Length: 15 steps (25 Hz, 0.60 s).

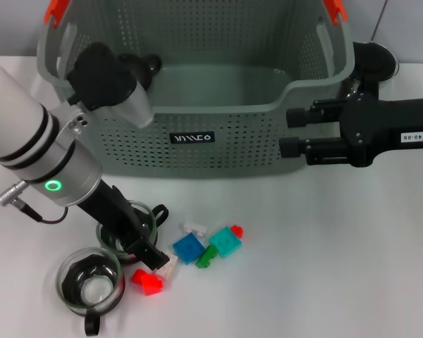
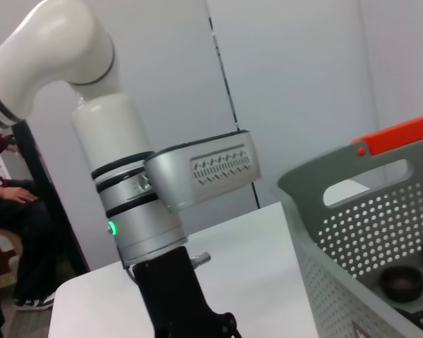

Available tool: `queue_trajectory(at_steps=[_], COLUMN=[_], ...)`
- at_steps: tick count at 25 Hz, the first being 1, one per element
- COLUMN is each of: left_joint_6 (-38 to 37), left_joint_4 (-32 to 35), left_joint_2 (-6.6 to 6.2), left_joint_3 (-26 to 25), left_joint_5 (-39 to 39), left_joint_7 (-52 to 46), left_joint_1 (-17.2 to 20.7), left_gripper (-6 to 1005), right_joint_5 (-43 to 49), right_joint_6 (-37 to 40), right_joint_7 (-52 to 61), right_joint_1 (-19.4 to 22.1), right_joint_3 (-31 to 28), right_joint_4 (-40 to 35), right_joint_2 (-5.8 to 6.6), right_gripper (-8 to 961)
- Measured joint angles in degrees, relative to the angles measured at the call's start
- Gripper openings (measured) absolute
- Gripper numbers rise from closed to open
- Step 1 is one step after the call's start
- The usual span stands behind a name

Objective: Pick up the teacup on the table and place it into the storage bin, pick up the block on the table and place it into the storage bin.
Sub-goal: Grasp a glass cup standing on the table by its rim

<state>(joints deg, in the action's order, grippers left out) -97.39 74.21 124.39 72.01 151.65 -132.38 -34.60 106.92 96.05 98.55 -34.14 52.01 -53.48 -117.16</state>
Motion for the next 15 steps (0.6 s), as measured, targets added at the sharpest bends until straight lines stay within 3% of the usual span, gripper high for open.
queue_trajectory(at_steps=[6,15], left_joint_6=[0.8,1.4], left_joint_4=[-0.5,-1.3], left_joint_2=[0.0,-0.11], left_joint_3=[0.7,0.8], left_joint_5=[0.5,0.6], left_joint_7=[-0.7,-0.9], left_joint_1=[0.1,-0.3], left_gripper=[875,875], right_joint_5=[1.5,11.3], right_joint_6=[3.4,9.9], right_joint_7=[-1.2,-1.0], right_joint_1=[-0.1,-3.4], right_joint_3=[0.3,0.3], right_joint_4=[0.1,0.7], right_joint_2=[0.52,1.58], right_gripper=[644,643])
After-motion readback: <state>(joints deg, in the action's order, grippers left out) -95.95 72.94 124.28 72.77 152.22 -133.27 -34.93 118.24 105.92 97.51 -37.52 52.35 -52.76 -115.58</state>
